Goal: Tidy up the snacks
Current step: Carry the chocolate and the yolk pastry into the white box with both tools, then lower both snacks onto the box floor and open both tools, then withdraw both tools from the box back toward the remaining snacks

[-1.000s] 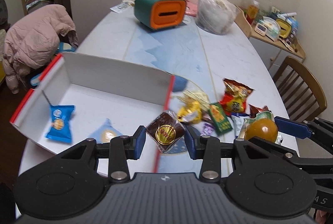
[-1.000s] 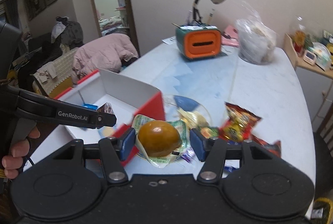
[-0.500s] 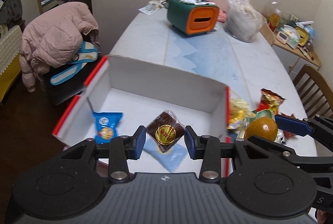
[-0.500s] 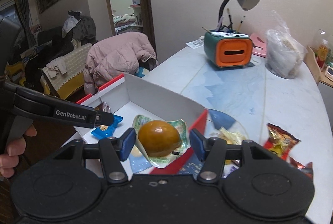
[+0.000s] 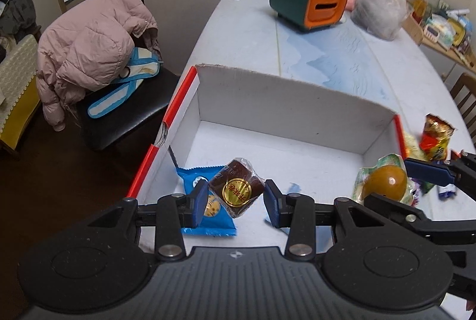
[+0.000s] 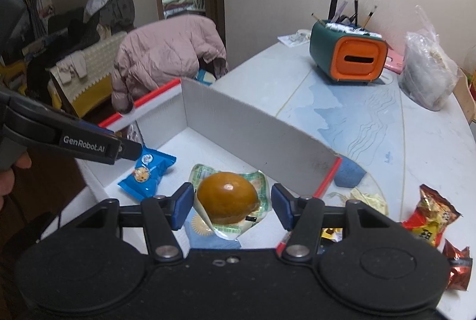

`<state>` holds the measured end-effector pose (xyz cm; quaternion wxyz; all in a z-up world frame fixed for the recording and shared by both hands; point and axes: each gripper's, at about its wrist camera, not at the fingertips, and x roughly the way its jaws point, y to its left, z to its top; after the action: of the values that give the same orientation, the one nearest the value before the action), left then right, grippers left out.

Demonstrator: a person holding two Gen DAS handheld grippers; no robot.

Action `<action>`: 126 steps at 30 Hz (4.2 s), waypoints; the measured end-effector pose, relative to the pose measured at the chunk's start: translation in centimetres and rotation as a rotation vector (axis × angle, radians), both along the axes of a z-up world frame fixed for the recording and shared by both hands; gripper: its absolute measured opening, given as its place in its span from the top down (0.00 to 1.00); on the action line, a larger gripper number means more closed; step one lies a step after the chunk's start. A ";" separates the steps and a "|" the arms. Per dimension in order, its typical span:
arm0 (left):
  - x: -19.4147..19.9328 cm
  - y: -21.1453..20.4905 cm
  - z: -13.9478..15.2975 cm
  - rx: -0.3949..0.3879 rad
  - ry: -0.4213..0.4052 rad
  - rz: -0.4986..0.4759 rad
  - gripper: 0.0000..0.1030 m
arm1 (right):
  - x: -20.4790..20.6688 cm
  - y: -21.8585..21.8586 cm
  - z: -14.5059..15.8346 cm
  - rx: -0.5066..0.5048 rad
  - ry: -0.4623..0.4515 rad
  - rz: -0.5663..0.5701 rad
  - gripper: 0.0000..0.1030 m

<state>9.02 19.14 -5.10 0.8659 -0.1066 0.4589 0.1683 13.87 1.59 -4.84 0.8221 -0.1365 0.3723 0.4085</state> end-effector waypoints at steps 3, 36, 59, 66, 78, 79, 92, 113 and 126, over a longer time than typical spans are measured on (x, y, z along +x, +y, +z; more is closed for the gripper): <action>1.2 0.8 -1.0 -0.010 0.025 -0.016 0.61 | 0.2 1.5 -1.3 -0.039 -0.005 0.006 0.45; 7.1 1.3 -7.9 -0.113 0.274 -0.128 0.61 | 2.5 6.4 -6.5 -0.195 0.162 0.047 0.43; 3.0 0.0 -2.1 -0.063 0.097 -0.147 0.55 | 0.6 2.6 -1.5 -0.088 0.110 0.004 0.28; 1.1 -1.2 0.2 -0.054 0.018 -0.152 0.48 | -0.5 0.6 0.7 -0.040 0.084 -0.014 0.23; -1.7 -4.5 3.2 -0.057 -0.106 -0.188 0.32 | -2.3 -4.2 3.4 0.057 0.078 -0.062 0.16; -1.8 -4.9 3.4 -0.057 -0.113 -0.192 0.32 | -2.3 -4.7 3.6 0.065 0.076 -0.068 0.10; -2.3 -11.7 4.5 -0.079 -0.197 -0.241 0.24 | -2.4 -12.5 4.7 0.127 0.028 -0.106 0.00; 3.8 -22.8 0.2 -0.110 -0.167 -0.239 0.10 | 4.0 -27.8 1.3 0.083 0.045 -0.241 0.00; 8.9 -26.3 -4.7 -0.049 -0.063 -0.201 0.10 | 10.6 -31.6 -3.7 0.032 0.116 -0.301 0.00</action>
<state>17.87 -7.17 -9.78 0.8895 -0.0862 0.4439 0.0661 24.51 -29.99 -8.54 0.8531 -0.0420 0.4291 0.2937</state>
